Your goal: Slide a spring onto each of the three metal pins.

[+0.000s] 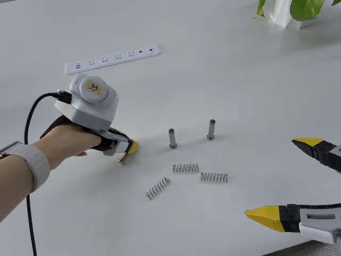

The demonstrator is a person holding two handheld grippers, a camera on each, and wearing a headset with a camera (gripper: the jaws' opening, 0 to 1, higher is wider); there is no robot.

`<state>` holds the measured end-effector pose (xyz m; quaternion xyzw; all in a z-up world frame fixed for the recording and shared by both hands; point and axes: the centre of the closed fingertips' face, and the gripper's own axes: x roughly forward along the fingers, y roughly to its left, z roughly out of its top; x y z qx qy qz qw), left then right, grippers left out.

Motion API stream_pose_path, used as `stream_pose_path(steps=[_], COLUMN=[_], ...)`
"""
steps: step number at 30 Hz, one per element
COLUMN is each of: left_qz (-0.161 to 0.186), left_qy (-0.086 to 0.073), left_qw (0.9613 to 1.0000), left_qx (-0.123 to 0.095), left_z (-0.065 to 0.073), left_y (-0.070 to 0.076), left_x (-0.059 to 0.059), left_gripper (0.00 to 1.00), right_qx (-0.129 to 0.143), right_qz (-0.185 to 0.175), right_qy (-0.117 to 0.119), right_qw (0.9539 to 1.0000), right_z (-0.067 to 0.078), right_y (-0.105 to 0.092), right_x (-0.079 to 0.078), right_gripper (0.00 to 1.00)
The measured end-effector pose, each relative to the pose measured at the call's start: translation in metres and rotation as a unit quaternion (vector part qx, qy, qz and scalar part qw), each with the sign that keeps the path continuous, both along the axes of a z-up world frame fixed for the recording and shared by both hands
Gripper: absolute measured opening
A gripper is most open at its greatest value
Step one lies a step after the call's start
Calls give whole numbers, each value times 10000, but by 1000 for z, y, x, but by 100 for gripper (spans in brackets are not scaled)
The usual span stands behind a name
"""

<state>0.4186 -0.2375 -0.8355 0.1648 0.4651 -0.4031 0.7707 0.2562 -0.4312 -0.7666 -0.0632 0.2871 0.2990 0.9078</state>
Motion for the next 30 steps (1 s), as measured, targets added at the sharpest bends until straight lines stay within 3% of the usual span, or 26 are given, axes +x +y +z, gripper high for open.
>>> stream_pose_path(steps=[10, 22, 30], left_qz=[-5, 47, 171], left_qy=[63, -55, -27], left_qw=[9999, 9996, 9996], left_qx=[96, 266, 227], left_z=[-5, -4, -4], left_y=[-5, -3, -2], left_x=[-2, -2, -2], left_gripper=[5, 5, 5], right_qx=[-25, -1, -1], right_qz=[-34, 4, 34], right_qy=[6, -14, -18], right_qw=[10000, 10000, 10000], right_z=[-1, 0, 1], right_y=[-3, 1, 3], right_x=[-2, -1, 1], right_gripper=[99, 99, 99])
